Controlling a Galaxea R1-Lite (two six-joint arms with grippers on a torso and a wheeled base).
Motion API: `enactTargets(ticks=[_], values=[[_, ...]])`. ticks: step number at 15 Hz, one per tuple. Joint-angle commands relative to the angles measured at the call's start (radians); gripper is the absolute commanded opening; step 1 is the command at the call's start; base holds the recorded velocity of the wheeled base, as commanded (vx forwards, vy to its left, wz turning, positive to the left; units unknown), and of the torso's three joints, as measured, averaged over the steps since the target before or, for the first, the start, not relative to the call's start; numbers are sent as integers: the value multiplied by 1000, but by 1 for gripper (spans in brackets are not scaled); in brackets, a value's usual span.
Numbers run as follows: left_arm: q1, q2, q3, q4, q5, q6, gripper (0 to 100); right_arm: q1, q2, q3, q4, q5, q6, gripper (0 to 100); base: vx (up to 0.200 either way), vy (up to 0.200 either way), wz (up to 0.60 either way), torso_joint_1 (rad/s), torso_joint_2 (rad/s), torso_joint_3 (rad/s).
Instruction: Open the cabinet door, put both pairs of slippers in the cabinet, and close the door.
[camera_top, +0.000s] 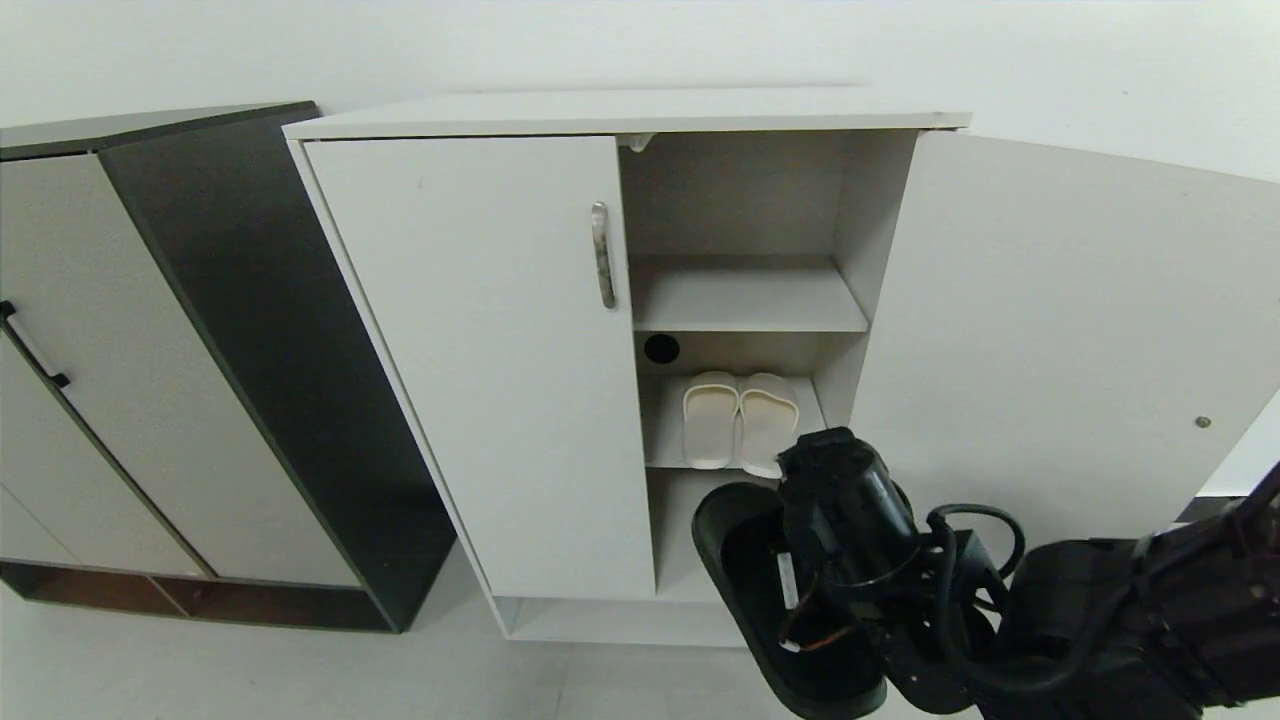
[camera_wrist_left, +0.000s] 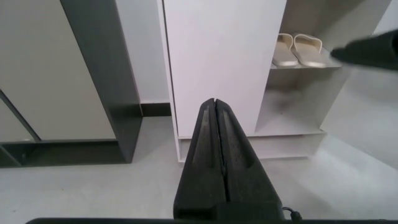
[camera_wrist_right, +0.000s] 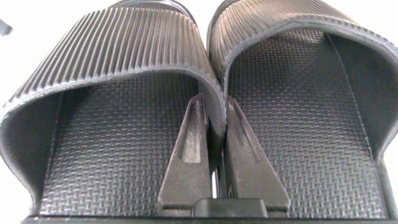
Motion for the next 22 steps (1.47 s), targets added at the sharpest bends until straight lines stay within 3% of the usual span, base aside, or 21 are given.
enactTargets(ticks=[1,7,16,22], values=[[0,1,0,0,0,0,0,40,-5,-197,165,-130,100,0,0,0,0,0,0,0],[0,1,0,0,-2,6,0,31,-53,-289,90,-170,-50,0,0,0,0,0,0,0],[0,1,0,0,-2,6,0,25,-43,-310,79,-193,-60,0,0,0,0,0,0,0],[0,1,0,0,-2,6,0,23,-42,-315,61,-193,-66,0,200,0,0,0,4,4]])
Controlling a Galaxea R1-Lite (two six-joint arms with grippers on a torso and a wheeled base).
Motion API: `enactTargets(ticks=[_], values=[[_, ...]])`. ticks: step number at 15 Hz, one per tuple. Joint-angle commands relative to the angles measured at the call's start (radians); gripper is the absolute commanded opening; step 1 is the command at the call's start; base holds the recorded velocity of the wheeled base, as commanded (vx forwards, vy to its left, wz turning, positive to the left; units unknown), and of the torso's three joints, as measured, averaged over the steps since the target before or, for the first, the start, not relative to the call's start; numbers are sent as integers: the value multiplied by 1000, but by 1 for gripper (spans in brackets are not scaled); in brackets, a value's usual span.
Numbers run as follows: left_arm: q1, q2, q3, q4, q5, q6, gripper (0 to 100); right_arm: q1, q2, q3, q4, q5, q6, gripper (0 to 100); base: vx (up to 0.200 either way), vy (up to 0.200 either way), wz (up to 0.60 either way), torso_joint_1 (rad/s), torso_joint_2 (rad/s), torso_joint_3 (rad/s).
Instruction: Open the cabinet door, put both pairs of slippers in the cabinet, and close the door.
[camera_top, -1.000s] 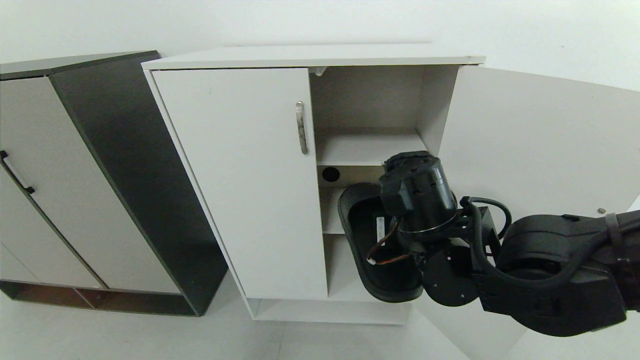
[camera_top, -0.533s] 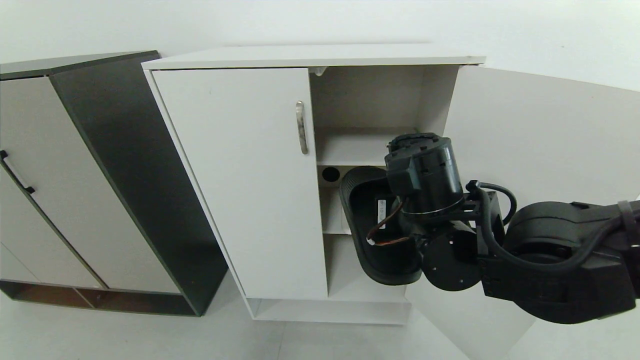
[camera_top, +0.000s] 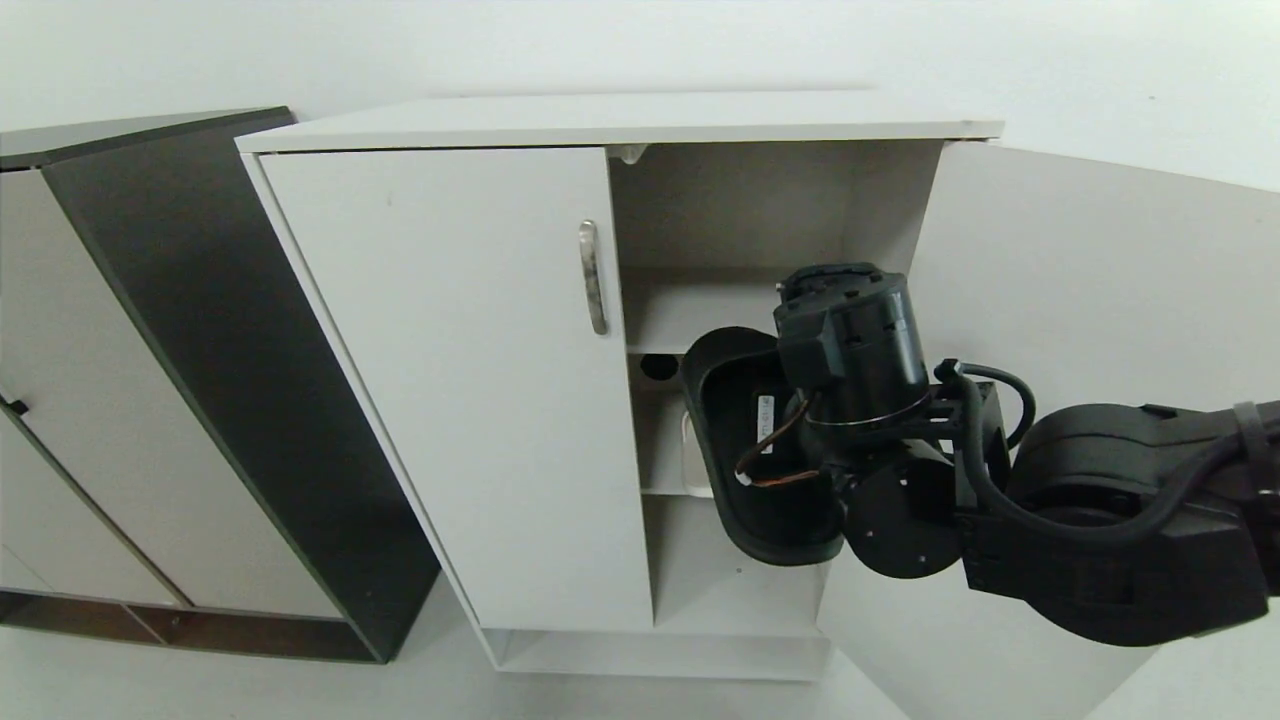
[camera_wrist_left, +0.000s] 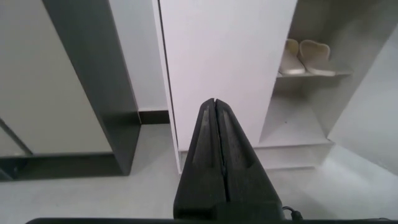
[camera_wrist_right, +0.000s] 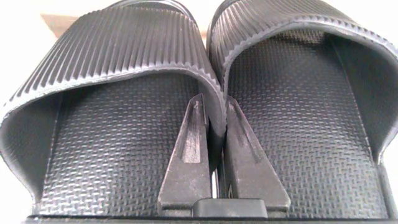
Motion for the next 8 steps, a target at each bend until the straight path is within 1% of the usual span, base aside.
enactTargets(ticks=[1,8], values=[[0,1,0,0,0,0,0,1,3,-5,-1,1,-4,0,200,0,0,2,7,2],[0,1,0,0,0,-1,0,-2,40,-3,-12,5,-4,0,200,0,0,3,4,1]])
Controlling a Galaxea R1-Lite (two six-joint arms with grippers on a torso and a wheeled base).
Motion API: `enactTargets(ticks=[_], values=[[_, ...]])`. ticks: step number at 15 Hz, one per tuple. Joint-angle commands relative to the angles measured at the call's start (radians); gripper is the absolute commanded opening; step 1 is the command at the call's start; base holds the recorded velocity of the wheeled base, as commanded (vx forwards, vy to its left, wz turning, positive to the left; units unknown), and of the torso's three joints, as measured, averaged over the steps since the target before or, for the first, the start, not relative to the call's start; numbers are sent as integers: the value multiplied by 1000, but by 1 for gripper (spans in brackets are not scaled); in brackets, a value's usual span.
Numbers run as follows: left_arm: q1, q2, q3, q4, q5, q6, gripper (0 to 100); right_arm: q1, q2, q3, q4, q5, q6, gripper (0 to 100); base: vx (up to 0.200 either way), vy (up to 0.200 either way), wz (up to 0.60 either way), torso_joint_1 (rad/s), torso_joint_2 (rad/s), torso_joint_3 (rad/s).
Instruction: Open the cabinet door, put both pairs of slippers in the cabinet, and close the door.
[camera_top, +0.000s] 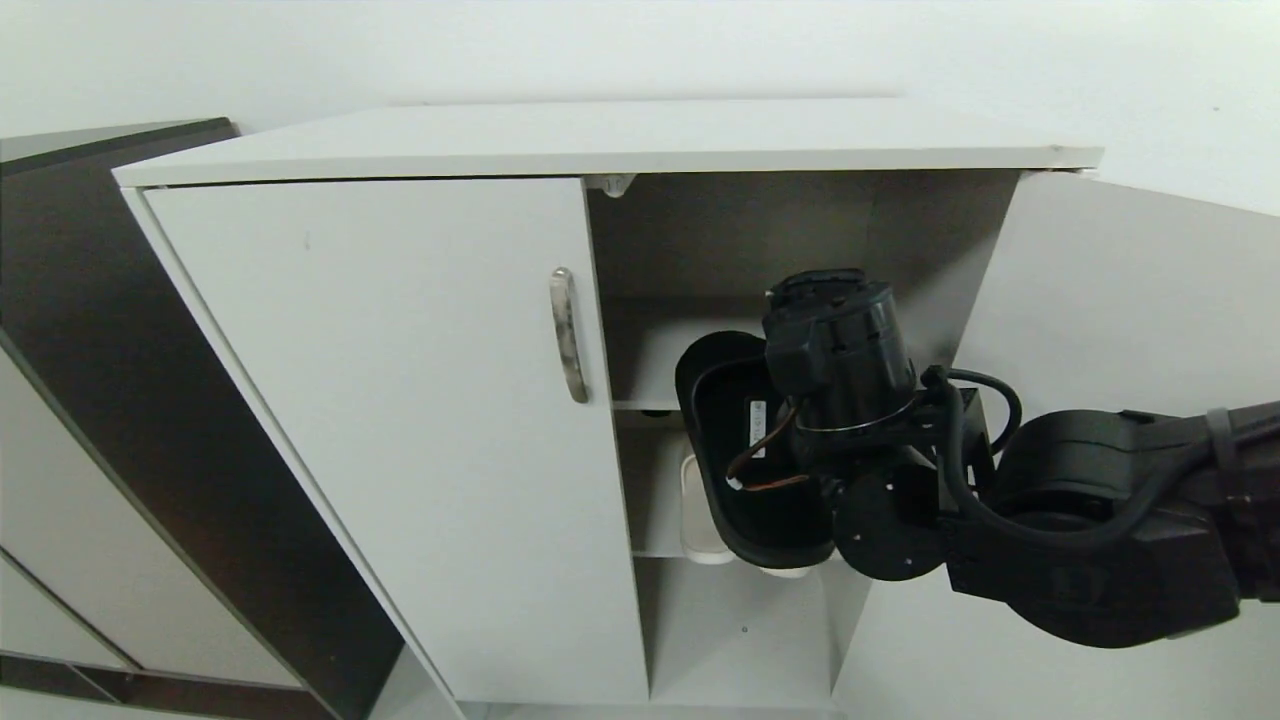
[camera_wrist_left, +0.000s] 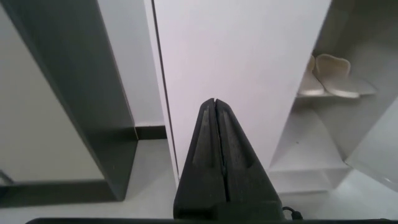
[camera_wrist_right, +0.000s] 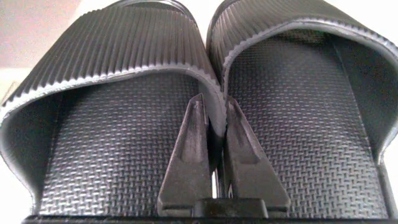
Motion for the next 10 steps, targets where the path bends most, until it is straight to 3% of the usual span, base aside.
enactTargets(ticks=[1,2,10], values=[[0,1,0,0,0,0,0,1,34,-6,-10,2,0,0,200,0,0,2,2,2],[0,1,0,0,0,0,0,0,47,-15,-22,3,-2,0,200,0,0,-2,2,2],[0,1,0,0,0,0,0,-68,148,-181,-1,2,-25,0,0,0,0,0,0,0]])
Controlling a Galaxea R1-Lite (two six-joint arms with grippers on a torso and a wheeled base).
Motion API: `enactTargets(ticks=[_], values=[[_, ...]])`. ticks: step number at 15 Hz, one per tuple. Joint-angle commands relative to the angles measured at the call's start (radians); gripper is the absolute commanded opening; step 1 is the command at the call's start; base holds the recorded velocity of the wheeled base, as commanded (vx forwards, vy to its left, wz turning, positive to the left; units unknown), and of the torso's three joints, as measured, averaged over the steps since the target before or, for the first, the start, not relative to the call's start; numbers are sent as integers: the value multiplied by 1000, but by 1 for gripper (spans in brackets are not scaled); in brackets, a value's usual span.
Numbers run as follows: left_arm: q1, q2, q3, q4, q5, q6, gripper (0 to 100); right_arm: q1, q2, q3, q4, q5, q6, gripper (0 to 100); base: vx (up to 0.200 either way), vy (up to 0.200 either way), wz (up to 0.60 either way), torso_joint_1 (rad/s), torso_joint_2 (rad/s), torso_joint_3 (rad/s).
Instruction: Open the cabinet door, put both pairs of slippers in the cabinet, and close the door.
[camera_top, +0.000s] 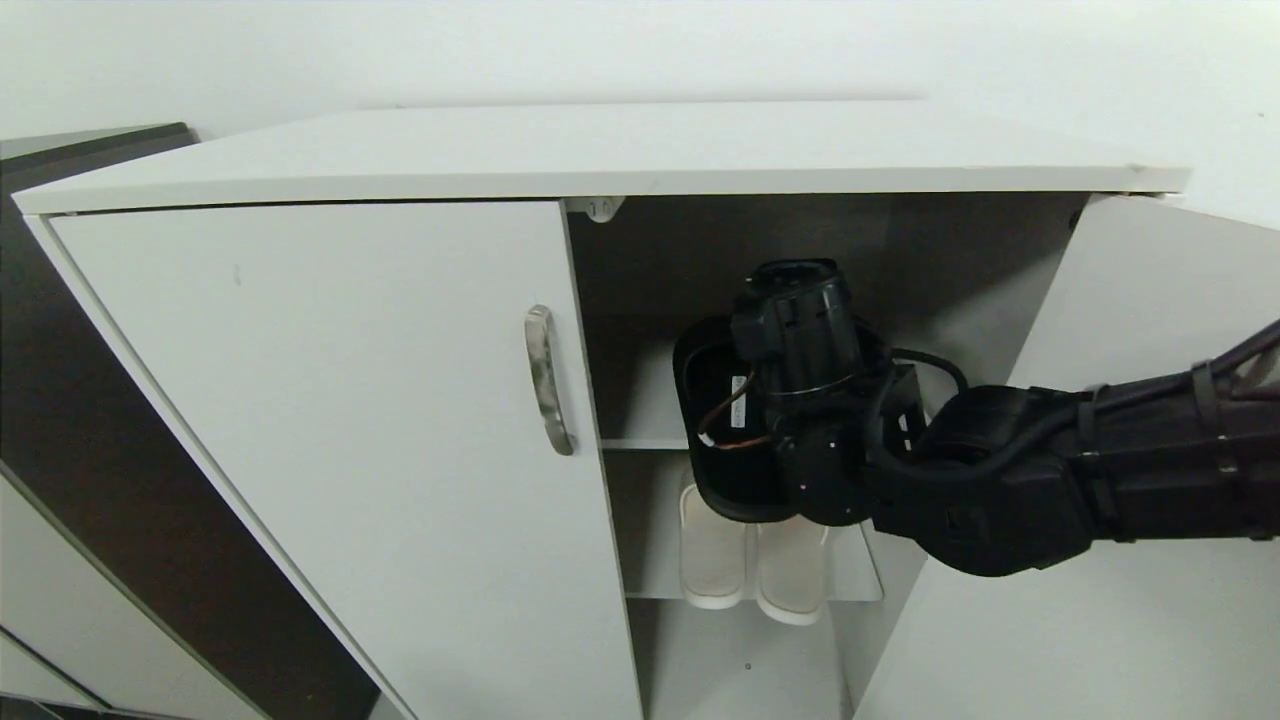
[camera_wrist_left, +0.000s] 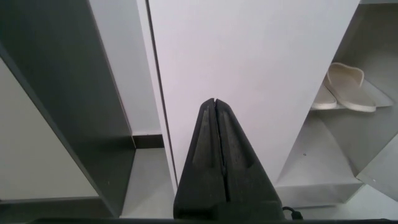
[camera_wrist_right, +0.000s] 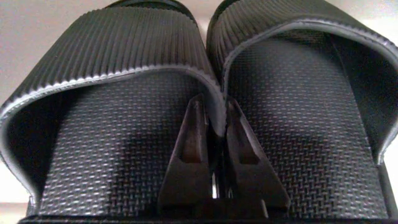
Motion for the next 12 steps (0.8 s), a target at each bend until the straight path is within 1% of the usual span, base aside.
enactTargets(ticks=[1,6,12], values=[[0,1,0,0,0,0,0,-26,42,-51,14,6,-5,0,0,0,0,0,0,0],[0,1,0,0,0,0,0,-60,114,-172,63,9,-7,0,0,0,0,0,0,0],[0,1,0,0,0,-1,0,-84,161,-252,67,9,-8,0,0,0,0,0,0,0]])
